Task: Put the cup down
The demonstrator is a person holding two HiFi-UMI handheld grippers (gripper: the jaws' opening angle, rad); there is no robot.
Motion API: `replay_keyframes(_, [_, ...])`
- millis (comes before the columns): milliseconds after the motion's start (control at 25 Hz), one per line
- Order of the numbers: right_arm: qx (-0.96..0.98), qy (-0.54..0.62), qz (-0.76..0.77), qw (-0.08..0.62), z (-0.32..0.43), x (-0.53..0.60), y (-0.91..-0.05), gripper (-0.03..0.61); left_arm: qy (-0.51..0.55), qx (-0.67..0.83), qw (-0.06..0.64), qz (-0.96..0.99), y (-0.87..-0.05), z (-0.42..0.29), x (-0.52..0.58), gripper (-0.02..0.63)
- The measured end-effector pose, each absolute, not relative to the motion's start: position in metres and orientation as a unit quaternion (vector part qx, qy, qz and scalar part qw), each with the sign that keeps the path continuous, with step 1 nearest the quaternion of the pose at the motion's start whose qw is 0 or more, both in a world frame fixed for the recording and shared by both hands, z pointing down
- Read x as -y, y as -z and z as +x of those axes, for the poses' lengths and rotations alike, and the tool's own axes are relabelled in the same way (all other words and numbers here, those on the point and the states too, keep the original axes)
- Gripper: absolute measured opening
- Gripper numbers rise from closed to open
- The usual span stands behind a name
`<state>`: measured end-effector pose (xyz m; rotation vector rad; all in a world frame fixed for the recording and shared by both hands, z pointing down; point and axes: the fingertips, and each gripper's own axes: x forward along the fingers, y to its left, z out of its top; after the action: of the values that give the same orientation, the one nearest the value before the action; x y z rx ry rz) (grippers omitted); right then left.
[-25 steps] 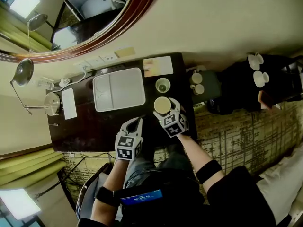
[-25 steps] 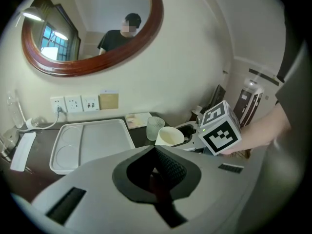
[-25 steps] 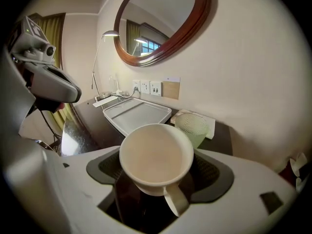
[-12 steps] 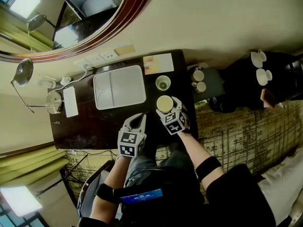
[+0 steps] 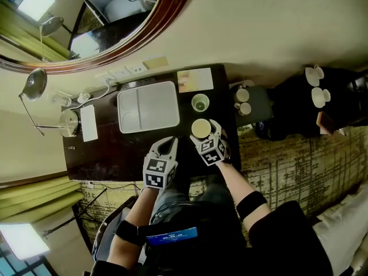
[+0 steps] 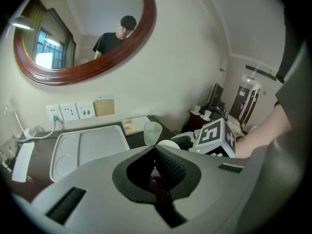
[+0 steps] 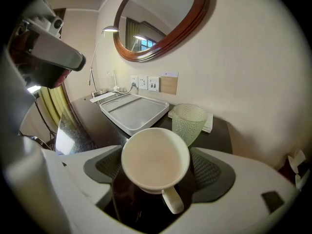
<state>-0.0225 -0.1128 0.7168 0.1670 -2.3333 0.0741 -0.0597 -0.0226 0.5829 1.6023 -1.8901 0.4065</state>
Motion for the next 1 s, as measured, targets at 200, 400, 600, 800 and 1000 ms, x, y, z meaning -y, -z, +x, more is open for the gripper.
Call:
replay_keyframes(200, [0.927, -0.031, 0.062, 0.369, -0.017, 0.113, -0.690, 0.474, -0.148, 0.716, 0.306, 0.610, -0.571, -0.055, 0.029, 0.003])
replay_keyframes(400, [0.939, -0.072, 0.079, 0.326, -0.007, 0.128, -0.628, 0.459, -0.142, 0.725, 0.295, 0.606, -0.557, -0.057, 0.032, 0.003])
replay_keyframes(600, [0.947, -0.073, 0.076, 0.304, 0.003, 0.133, -0.599, 0.357, -0.124, 0.728, 0.281, 0.613, -0.537, -0.065, 0.029, 0.003])
replay_keyframes(800, [0.941, -0.083, 0.117, 0.307, 0.010, 0.132, -0.580, 0.125, -0.126, 0.719, 0.274, 0.626, -0.532, -0.075, 0.013, 0.003])
replay_keyframes(1000, [0.934, -0.087, 0.135, 0.320, 0.015, 0.120, -0.582, 0.007, -0.126, 0.708, 0.275, 0.638, -0.535, -0.076, -0.002, 0.003])
